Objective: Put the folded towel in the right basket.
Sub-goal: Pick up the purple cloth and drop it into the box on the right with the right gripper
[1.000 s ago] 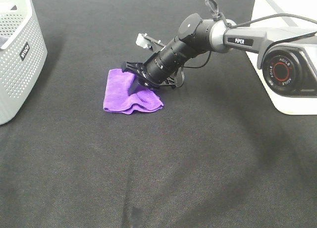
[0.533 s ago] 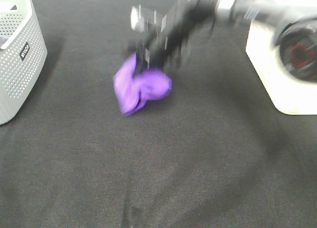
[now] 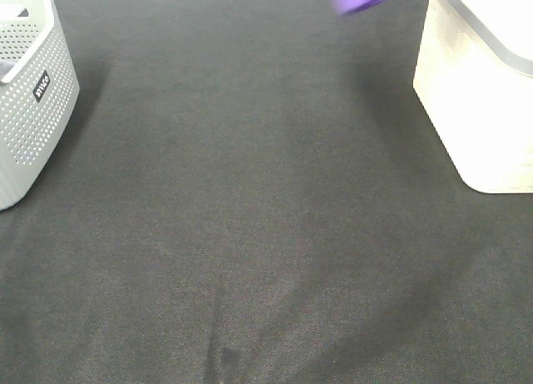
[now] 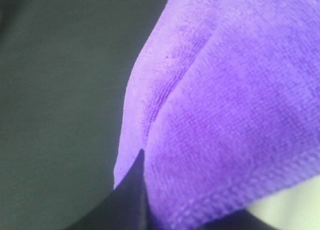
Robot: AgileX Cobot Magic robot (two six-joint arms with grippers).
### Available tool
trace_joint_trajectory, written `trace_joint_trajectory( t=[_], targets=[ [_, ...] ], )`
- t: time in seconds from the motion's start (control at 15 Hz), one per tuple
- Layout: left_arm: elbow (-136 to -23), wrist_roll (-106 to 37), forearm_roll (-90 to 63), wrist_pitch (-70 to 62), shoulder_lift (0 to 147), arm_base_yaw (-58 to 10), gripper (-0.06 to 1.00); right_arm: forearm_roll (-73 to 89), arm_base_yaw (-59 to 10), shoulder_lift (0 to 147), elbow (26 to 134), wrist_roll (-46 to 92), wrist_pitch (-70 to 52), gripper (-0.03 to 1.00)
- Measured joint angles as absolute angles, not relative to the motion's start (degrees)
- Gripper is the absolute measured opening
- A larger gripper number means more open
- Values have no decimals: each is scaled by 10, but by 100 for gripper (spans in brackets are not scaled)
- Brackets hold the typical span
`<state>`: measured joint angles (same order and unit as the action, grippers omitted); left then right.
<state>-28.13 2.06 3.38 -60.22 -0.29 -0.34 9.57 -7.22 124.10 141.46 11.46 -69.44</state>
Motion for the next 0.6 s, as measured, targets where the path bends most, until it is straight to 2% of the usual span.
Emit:
trace_joint_trajectory(
  t=[0.2,0.4,0.47,0.53,0.6],
  targets=[
    [-281,21,34,-602,-3,-3,99,74,76,1225,1415,109,-694,11],
    [-281,21,34,-602,-3,-3,99,71,141,1226,1390,105,-696,11],
    [-281,21,34,-602,-3,-3,99,71,148,1226,1377,105,-697,14],
    [-281,21,34,-602,-3,-3,99,72,148,1226,1367,105,-698,25],
    [-281,21,34,-602,-3,-3,99,78,147,1228,1358,105,-700,43]
  ],
)
